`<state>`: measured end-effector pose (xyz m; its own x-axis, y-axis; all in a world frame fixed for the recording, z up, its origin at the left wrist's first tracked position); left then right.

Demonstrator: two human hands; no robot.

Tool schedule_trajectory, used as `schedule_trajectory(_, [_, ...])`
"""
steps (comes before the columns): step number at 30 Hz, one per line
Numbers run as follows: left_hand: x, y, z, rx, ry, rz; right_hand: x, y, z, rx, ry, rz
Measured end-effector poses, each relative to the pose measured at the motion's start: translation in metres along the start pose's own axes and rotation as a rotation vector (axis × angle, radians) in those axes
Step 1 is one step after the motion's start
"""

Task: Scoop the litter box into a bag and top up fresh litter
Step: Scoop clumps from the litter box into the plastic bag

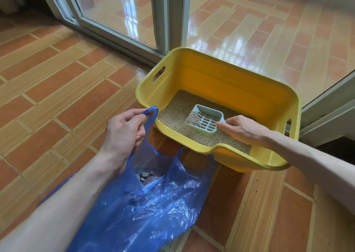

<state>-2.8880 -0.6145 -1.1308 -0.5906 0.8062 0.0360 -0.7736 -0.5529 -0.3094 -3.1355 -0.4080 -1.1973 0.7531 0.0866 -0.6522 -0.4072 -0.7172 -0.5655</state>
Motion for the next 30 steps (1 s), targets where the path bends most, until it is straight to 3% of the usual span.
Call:
schedule_trajectory(7, [0.001,0.0003,0.0007,0.001,0.003,-0.001,-0.0011,-0.0087,0.0049,-0.045,0.093,-0.003])
schedule_trajectory(30, [0.0006,-0.0021,0.0026,0.016,0.007,0.0,-0.0053,-0.005,0.008,0.015,0.025,0.108])
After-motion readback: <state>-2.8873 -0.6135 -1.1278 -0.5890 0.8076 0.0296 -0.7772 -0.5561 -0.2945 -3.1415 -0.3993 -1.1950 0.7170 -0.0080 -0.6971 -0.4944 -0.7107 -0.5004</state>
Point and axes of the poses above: each hand's wrist, its own y-axis towards the middle knuckle, its own x-axis out of the palm, z = x × y, the point moved 10 cm from there along y, towards the middle knuckle, and after that the axes turned 13 degrees about -z, right-handed, at the moved point
